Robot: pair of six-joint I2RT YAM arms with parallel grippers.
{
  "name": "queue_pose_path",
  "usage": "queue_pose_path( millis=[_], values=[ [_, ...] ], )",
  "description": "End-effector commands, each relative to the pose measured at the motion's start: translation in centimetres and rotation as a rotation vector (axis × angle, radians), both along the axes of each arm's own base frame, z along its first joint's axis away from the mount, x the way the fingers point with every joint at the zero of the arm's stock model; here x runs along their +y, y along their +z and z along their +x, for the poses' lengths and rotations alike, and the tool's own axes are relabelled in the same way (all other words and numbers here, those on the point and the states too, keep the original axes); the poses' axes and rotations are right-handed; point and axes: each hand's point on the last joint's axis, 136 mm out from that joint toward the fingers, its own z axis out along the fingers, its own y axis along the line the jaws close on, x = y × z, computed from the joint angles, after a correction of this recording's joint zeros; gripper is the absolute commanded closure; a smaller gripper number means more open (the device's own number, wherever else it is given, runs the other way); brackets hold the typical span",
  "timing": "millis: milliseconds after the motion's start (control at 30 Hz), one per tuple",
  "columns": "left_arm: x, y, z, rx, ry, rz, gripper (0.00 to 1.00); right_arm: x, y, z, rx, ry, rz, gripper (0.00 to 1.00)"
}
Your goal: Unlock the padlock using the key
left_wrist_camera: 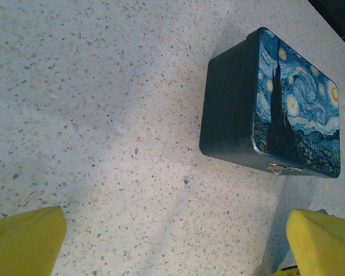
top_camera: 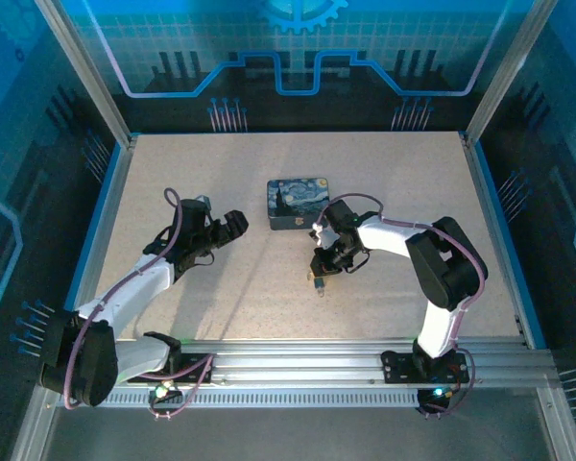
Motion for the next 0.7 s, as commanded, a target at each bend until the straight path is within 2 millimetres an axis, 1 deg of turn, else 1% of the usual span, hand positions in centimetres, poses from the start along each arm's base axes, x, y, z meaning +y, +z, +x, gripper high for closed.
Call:
queue_pose_path(
  millis=[0, 367, 567, 667],
  values=[
    [-0.1, 0.5, 0.2, 0.005, -0.004, -0.013, 0.01, -0.7, 0.3, 0.0, -0.012, -0.018, -0.005, 0.87],
    [0.2, 0.7, 0.0, -0.001, 0.001, -0.004, 0.01, -0.7, 1.5, 0.4, -0.05, -0.026, 0.006, 0.8],
    [0.4, 1.0, -0.4, -0.004, 0.007, -0.001, 0.01, -0.9, 2.7, 0.6, -0.089, -0.028, 0.011, 0.77],
    [0.6, 1.2, -0.7, -0.008, 0.016, -0.001, 0.01, -1.1, 3.6, 0.9, -0.125, -0.028, 0.014, 0.75]
  ],
)
